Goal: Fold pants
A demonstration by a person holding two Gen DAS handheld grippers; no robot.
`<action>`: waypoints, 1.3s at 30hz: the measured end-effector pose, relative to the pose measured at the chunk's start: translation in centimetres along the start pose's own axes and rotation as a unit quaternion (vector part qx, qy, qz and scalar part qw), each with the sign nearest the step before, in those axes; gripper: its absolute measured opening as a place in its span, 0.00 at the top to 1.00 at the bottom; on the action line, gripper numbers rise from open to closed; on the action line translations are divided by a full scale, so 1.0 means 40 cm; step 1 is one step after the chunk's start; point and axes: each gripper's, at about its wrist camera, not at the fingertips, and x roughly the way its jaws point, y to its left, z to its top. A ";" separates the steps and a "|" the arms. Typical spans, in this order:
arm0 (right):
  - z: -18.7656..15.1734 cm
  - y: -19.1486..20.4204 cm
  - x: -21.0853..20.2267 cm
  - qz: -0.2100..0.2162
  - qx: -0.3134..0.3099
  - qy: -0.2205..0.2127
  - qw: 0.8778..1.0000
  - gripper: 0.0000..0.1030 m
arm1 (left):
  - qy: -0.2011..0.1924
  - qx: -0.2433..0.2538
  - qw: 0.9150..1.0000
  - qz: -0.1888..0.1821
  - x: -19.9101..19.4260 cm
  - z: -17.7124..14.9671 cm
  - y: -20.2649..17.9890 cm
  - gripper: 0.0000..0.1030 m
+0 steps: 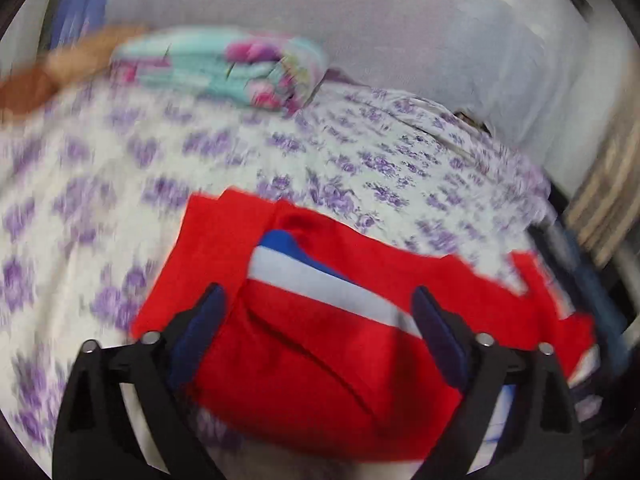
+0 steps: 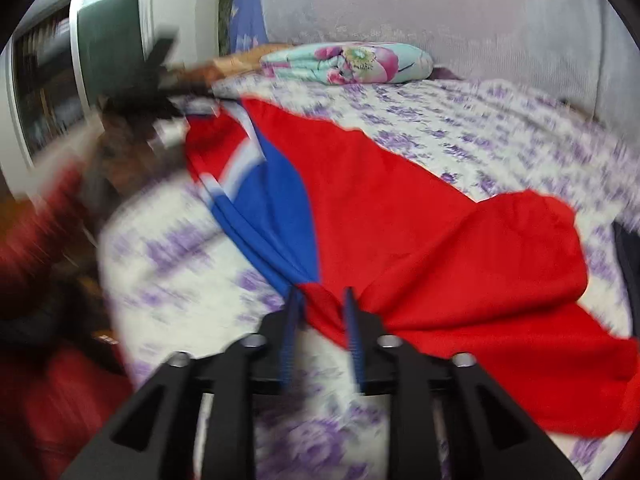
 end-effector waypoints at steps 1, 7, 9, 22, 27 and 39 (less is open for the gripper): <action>0.020 -0.015 -0.037 0.006 0.024 -0.020 0.999 0.60 | -0.003 0.018 1.000 0.008 -0.004 -0.005 -0.016 0.04; 0.158 -0.180 -0.083 -0.095 0.133 -0.041 0.986 0.35 | -0.006 0.060 0.998 0.037 0.000 -0.020 -0.040 0.04; 0.190 -0.252 -0.035 -0.113 0.192 -0.009 0.975 0.35 | -0.011 0.048 0.999 0.022 -0.008 -0.019 -0.029 0.04; 0.257 -0.290 0.223 -0.229 0.146 0.140 0.952 0.71 | -0.023 0.011 0.999 -0.019 -0.015 -0.009 -0.004 0.04; 0.195 -0.317 0.085 -0.200 0.177 0.067 0.961 0.97 | -0.025 0.003 0.999 -0.029 -0.019 -0.009 0.002 0.04; -0.348 -0.392 -0.430 -0.177 0.443 -0.142 0.867 0.93 | -0.024 0.010 1.000 -0.014 -0.018 -0.013 -0.007 0.04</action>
